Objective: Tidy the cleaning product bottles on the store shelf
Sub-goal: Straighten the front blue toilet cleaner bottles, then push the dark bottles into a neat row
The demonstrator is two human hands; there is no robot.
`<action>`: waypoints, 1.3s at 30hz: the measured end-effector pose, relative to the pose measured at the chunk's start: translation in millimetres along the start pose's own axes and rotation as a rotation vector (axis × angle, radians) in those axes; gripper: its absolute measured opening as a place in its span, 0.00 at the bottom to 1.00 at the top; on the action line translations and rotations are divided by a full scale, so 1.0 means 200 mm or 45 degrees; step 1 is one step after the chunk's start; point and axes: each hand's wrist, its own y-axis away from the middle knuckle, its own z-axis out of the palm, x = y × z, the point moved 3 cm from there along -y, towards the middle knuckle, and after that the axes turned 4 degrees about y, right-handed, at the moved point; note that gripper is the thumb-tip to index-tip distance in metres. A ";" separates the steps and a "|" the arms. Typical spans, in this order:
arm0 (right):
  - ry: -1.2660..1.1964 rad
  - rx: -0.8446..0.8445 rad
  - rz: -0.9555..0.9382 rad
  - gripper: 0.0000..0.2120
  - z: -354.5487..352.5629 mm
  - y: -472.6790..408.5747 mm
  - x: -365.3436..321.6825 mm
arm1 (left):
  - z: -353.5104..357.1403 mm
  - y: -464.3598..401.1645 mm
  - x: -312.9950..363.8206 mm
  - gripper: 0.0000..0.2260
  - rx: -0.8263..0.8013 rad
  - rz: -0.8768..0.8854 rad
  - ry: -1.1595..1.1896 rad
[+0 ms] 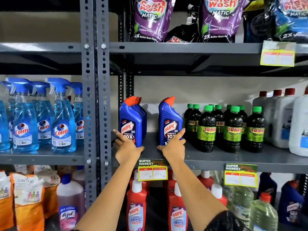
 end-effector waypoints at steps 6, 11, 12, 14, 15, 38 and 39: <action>-0.043 -0.174 -0.046 0.53 -0.16 -0.03 0.13 | -0.01 0.20 0.18 0.43 0.392 0.244 0.048; 0.076 -0.054 -0.037 0.16 -0.50 -0.14 0.43 | 0.19 0.44 0.53 0.16 0.160 0.749 0.347; 0.084 -0.022 -0.005 0.13 -0.57 -0.17 0.51 | 0.26 0.47 0.60 0.13 -0.017 0.764 0.373; 0.116 0.028 0.039 0.14 -0.70 -0.25 0.65 | 0.41 0.53 0.71 0.16 -0.304 0.687 0.367; 0.136 0.043 0.060 0.17 -0.76 -0.30 0.71 | 0.49 0.55 0.76 0.20 -0.394 0.608 0.344; -0.029 -0.314 -0.103 0.41 -0.83 -0.62 0.99 | 0.87 0.53 0.97 0.42 -0.361 0.047 0.056; -0.010 -0.295 -0.108 0.41 -0.83 -0.62 0.98 | 0.86 0.52 0.97 0.42 -0.361 0.057 0.003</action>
